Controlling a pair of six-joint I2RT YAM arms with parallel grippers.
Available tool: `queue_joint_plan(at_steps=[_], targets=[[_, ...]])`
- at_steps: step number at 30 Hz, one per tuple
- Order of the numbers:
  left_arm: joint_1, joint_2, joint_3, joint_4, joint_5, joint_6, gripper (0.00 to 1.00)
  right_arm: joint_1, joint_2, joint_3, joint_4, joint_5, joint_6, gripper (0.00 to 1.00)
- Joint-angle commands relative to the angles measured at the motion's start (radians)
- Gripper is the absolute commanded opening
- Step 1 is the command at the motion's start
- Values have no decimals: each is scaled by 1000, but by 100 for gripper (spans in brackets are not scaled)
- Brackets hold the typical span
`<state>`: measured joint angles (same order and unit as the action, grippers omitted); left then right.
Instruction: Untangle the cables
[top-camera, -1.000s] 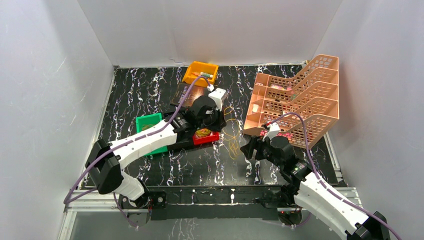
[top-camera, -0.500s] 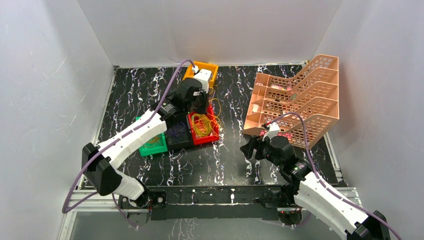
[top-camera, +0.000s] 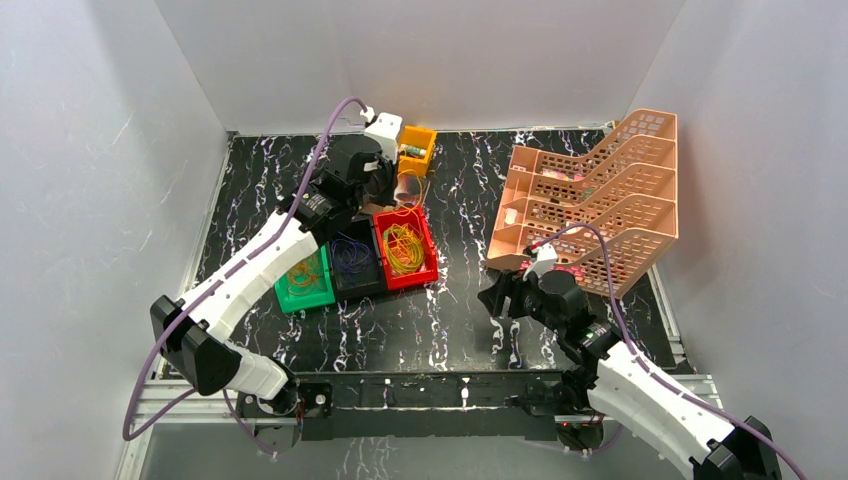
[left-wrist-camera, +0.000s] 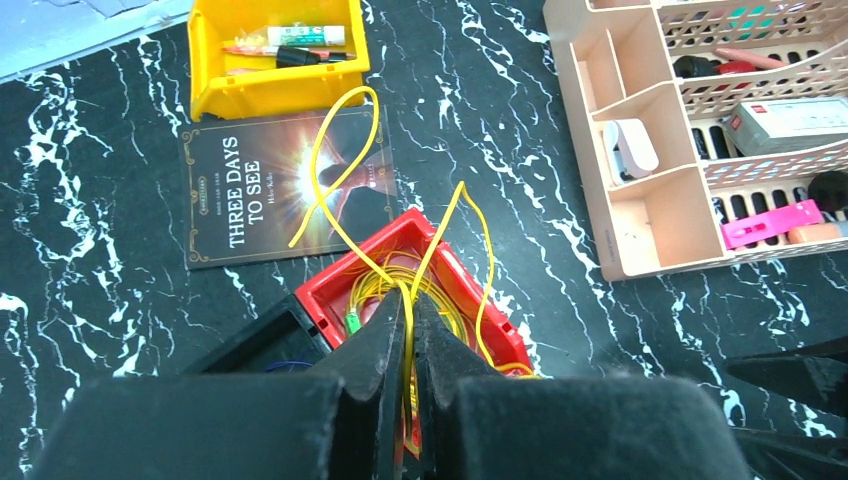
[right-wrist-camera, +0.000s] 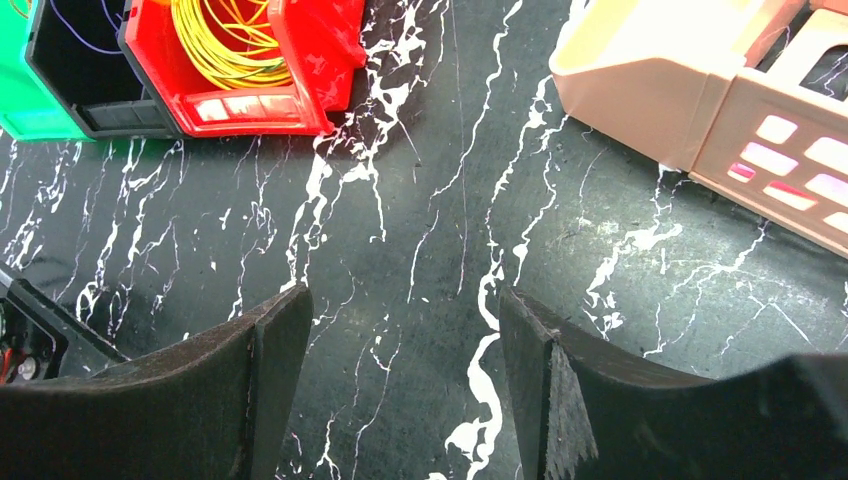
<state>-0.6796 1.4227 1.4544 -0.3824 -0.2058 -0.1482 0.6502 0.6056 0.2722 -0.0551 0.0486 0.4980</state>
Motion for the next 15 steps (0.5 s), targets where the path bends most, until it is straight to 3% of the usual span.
queue_joint_plan(at_steps=[1,15], targets=[[16,-43,31,-1,-20,44,0,5,4,6,68,-10,6,77],[67,26,-81,161,12,82,0,4,27,1,84,-25,5,77]])
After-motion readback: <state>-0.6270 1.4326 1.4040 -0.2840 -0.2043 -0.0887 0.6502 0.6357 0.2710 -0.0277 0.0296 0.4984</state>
